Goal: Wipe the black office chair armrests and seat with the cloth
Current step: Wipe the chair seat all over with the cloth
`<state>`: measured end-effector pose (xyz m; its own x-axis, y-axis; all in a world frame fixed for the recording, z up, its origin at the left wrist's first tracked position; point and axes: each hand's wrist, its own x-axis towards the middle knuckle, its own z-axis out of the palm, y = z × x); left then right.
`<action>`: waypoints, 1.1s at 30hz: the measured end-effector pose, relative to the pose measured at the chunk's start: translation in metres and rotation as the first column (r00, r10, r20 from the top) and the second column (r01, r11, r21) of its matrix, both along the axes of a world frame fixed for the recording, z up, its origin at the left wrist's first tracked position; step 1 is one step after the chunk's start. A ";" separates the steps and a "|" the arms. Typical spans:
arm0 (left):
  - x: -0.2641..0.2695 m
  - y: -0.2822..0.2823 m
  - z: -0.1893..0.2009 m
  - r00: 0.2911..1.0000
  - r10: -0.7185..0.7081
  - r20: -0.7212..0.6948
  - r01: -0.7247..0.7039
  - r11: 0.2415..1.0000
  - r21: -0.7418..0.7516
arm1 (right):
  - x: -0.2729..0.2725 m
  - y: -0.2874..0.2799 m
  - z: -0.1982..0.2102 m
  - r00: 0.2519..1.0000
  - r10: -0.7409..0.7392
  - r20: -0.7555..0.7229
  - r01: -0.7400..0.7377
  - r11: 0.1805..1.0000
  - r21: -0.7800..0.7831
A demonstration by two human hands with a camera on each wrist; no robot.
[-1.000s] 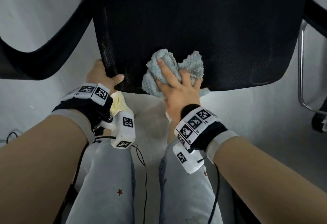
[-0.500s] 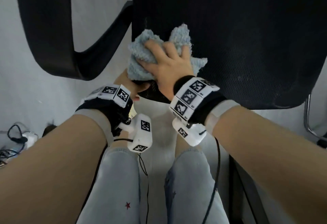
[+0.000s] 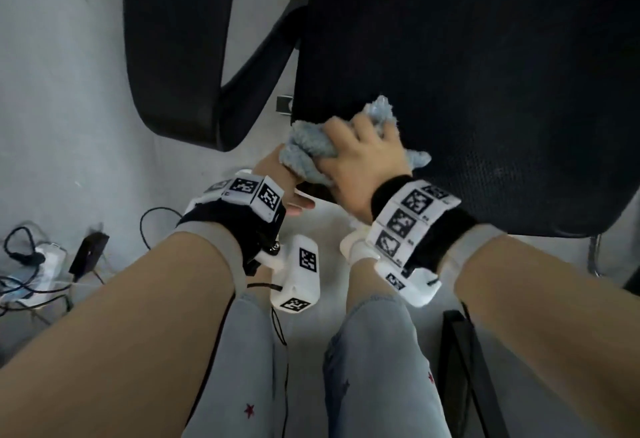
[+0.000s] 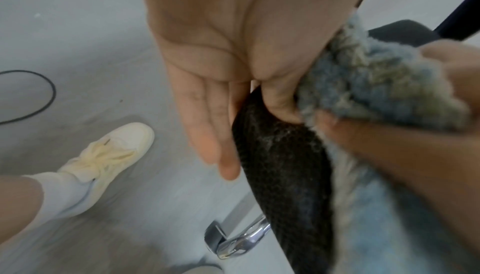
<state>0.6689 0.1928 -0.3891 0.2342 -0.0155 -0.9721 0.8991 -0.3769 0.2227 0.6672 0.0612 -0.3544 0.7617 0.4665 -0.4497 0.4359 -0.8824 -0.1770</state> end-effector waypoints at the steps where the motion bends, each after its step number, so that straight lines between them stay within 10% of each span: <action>1: -0.002 -0.001 0.001 0.999 0.041 -0.004 -0.042 0.999 -0.028 | 0.013 -0.004 -0.003 0.999 0.031 -0.027 -0.031 0.999 -0.019; 7: -0.005 0.006 0.004 0.962 0.273 0.000 -0.271 0.955 -0.120 | 0.079 -0.006 -0.010 0.889 -0.430 0.160 0.443 0.894 -0.059; 15: -0.024 0.008 0.017 0.865 0.500 -0.031 -0.495 0.844 -0.206 | 0.018 -0.001 -0.004 0.992 0.125 0.025 -0.123 0.990 -0.066; 20: -0.020 0.014 0.013 0.869 0.492 -0.044 -0.490 0.845 -0.214 | 0.069 -0.003 -0.013 0.915 -0.393 0.095 0.399 0.915 -0.056; 27: -0.016 0.026 0.011 0.903 0.426 -0.057 -0.427 0.872 -0.240 | -0.004 -0.001 -0.022 0.987 0.138 0.077 -0.139 0.990 0.010; 33: -0.010 0.035 0.004 0.859 0.493 -0.137 -0.511 0.821 -0.255 | 0.067 -0.007 -0.013 0.937 -0.335 0.100 0.340 0.940 -0.034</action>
